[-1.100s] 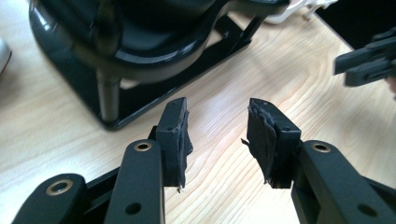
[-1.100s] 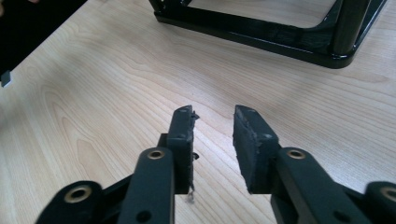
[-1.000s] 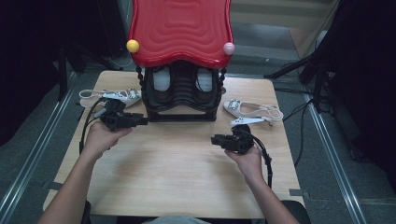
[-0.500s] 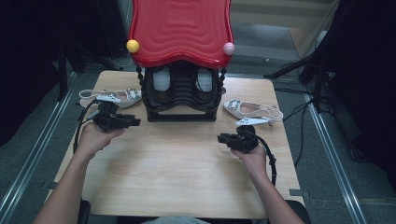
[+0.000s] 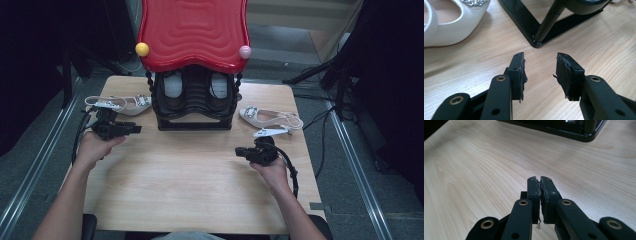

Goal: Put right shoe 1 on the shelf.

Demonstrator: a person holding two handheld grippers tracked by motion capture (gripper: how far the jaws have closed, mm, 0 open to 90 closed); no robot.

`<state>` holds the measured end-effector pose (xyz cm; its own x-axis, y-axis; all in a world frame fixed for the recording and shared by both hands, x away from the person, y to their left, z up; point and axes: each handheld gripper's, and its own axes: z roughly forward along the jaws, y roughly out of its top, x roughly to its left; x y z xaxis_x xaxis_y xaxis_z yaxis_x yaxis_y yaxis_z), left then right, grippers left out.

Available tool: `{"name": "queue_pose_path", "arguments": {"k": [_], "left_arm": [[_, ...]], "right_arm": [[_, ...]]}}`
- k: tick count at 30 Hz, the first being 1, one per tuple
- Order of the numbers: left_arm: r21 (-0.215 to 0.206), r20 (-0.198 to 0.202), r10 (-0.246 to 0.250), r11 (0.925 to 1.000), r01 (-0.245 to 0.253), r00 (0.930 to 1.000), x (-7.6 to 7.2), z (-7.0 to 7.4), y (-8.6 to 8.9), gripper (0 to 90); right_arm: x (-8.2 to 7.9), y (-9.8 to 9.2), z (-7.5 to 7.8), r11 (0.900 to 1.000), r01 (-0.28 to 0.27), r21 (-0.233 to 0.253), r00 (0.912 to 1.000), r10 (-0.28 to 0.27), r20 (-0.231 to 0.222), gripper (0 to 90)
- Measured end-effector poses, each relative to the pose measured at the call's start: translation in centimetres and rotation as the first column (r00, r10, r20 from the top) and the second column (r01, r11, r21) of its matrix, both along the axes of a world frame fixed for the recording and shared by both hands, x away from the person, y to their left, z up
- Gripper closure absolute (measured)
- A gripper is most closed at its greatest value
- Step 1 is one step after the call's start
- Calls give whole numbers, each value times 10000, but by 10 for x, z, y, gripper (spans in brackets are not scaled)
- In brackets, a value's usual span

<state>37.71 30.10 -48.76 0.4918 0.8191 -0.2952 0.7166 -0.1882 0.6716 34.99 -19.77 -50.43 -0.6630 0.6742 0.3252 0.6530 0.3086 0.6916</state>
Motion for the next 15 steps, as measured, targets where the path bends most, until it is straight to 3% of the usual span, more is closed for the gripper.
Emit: {"name": "queue_pose_path", "arguments": {"k": [1, 5, 6, 8, 9, 15], "left_arm": [[63, -15, 75, 10000, -75, 10000, 2, -2, 3, 596], [99, 27, 190, 9998, -190, 9998, 4, -4, 8, 612], [75, 70, 186, 9998, -186, 9998, 7, -4, 14, 686], [138, 150, 421, 9990, -423, 9990, 9, -6, 17, 718], [240, 135, 537, 9982, -541, 9985, 12, -8, 23, 790], [261, 224, 1030, 9943, -1036, 9944, 22, -11, 36, 889]], "right_arm": [[1, -1, 0, 9998, 52, 217, 9999, -49, -128, 861], [3, -1, 3, 9996, 210, 213, 9998, -209, -19, 756], [4, -1, 4, 9995, 212, 244, 9998, -213, 31, 691], [4, -1, 4, 9990, 182, 408, 9998, -184, 32, 696], [4, -1, 4, 9994, 228, 242, 9997, -229, 33, 740], [6, -3, 2, 9994, 307, 164, 9995, -307, 2, 803]]}}
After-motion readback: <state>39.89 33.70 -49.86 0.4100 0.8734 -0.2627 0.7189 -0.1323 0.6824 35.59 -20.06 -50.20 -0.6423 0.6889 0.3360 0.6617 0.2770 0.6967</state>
